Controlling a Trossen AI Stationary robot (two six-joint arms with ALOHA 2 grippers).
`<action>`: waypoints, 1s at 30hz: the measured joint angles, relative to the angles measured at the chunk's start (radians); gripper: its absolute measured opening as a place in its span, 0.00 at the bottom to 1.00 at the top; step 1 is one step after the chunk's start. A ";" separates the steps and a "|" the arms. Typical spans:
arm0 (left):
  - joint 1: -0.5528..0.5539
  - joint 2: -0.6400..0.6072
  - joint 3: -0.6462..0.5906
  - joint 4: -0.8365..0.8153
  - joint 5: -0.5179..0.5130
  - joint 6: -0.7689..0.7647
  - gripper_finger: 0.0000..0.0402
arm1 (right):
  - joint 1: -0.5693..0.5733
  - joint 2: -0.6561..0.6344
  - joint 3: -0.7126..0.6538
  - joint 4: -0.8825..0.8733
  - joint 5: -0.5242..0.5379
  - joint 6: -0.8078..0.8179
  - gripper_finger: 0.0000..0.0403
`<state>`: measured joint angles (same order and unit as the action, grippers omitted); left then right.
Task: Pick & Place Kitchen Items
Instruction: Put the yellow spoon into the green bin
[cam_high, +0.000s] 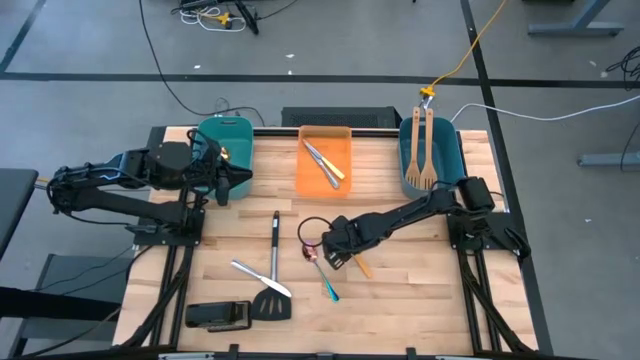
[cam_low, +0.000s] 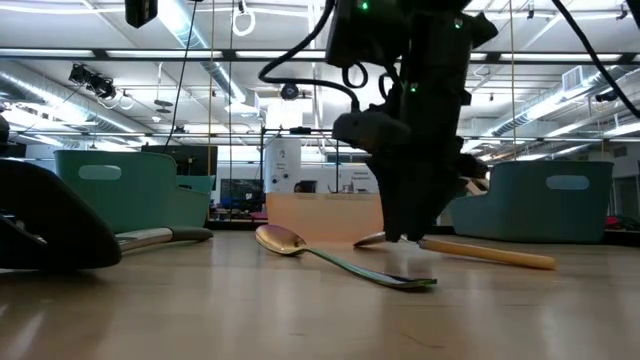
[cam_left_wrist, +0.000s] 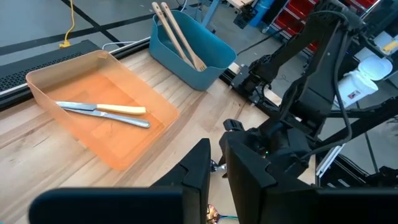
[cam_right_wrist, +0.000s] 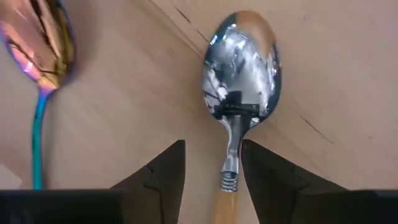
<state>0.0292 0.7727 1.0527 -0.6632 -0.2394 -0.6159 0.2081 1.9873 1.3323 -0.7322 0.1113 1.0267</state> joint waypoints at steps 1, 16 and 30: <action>0.000 0.000 0.000 0.000 0.000 0.000 0.14 | 0.000 0.000 -0.009 0.008 0.001 0.000 0.41; 0.000 0.000 0.000 0.000 0.000 0.000 0.14 | -0.019 -0.007 -0.076 0.052 -0.007 0.029 0.06; 0.000 0.000 -0.001 0.000 0.000 0.000 0.14 | -0.013 -0.077 -0.082 0.096 0.029 0.003 0.06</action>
<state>0.0293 0.7731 1.0519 -0.6632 -0.2394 -0.6158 0.1953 1.9100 1.2502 -0.6358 0.1405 1.0301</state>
